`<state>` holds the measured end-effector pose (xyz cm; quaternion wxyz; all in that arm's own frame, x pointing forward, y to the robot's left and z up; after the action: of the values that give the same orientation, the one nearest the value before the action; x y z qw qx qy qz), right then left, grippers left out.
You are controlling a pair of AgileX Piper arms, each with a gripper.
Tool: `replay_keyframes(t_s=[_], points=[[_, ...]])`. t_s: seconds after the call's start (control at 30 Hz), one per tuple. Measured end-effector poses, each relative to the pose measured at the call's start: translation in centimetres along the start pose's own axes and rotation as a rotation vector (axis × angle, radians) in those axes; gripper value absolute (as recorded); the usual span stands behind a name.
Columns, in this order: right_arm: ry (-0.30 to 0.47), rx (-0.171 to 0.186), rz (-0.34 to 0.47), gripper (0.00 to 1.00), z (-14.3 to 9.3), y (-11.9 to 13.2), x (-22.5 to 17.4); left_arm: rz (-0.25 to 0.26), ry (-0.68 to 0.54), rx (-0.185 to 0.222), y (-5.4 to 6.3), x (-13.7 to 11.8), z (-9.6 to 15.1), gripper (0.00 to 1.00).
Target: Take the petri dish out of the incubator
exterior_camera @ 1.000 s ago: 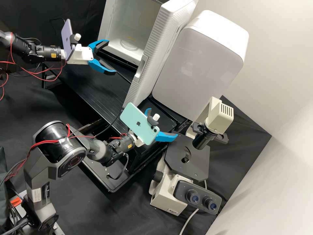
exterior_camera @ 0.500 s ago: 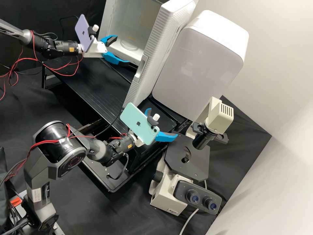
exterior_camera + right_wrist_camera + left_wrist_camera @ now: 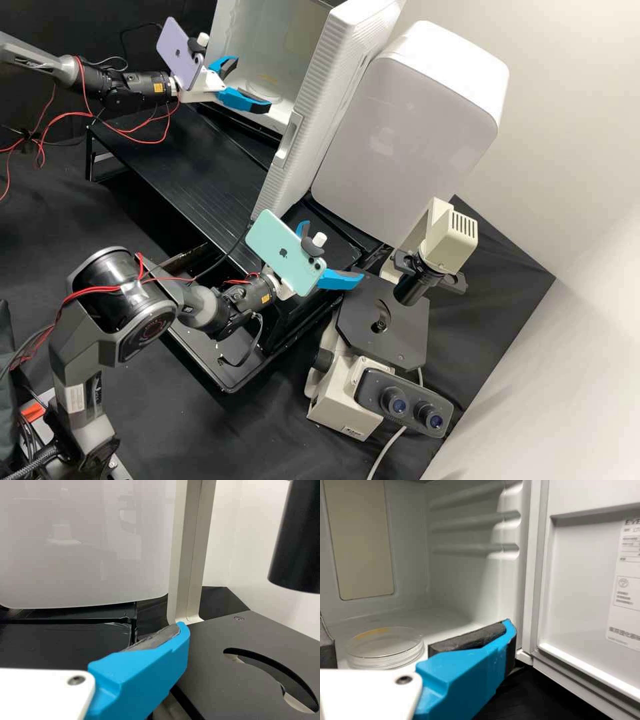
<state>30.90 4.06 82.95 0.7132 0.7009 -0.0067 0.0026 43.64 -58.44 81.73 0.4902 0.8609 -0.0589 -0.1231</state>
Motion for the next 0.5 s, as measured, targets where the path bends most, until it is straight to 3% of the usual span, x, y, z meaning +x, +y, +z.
replay_keyframes(t_s=[0.5], points=[[0.000, 0.000, 0.000, 1.00, 0.0, 0.0, 0.0, -0.031, 0.100, -0.058, -0.5, 3.7, -1.4, 1.00]])
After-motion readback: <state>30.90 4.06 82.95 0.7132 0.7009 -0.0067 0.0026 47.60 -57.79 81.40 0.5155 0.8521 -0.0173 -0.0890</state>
